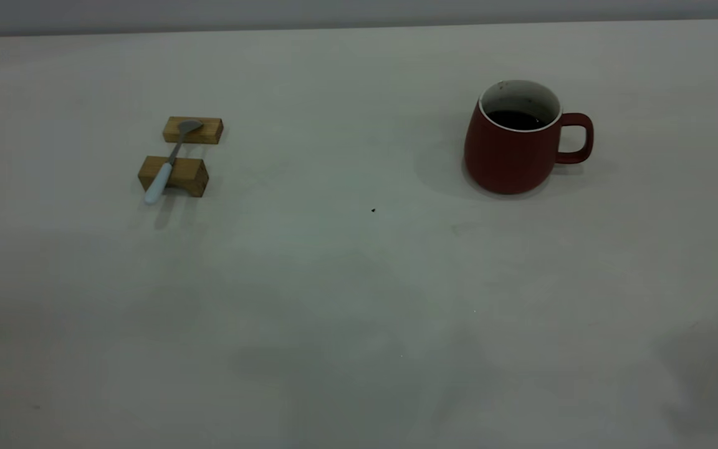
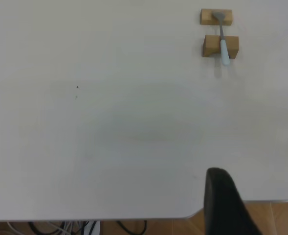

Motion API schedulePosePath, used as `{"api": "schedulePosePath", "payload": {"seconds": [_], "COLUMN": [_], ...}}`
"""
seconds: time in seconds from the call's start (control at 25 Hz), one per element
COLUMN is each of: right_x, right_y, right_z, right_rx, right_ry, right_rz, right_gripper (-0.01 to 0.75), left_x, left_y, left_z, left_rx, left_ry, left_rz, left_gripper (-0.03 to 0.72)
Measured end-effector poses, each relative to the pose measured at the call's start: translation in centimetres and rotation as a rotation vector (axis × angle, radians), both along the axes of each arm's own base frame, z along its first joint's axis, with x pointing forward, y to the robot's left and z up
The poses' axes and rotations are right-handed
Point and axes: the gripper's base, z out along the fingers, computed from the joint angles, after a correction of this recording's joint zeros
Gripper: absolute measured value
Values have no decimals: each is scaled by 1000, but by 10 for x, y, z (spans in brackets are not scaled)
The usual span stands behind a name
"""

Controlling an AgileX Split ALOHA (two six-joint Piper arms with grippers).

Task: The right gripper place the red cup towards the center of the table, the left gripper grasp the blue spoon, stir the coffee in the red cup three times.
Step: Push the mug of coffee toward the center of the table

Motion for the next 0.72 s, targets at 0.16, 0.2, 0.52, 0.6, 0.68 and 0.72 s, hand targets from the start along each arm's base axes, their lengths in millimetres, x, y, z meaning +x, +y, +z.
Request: {"api": "schedulePosePath", "payload": {"seconds": [0.16, 0.2, 0.52, 0.6, 0.68, 0.72], "right_x": [56, 69, 149, 159, 166, 168], "right_y": [6, 7, 23, 30, 34, 34], "right_z": [-10, -14, -69, -87, -111, -122], "right_rx": [-85, -98, -200, -238, -282, -306], "right_ry": [22, 19, -78, -92, -69, -57], "right_rz": [160, 190, 387, 440, 513, 554], "right_gripper": [588, 587, 582, 582, 582, 582], "left_x": [0, 0, 0, 0, 0, 0], "left_y": [0, 0, 0, 0, 0, 0], "left_z": [0, 0, 0, 0, 0, 0], "left_rx": [0, 0, 0, 0, 0, 0], "left_ry": [0, 0, 0, 0, 0, 0], "left_rz": [0, 0, 0, 0, 0, 0], "left_gripper": [405, 405, 405, 405, 405, 405]}}
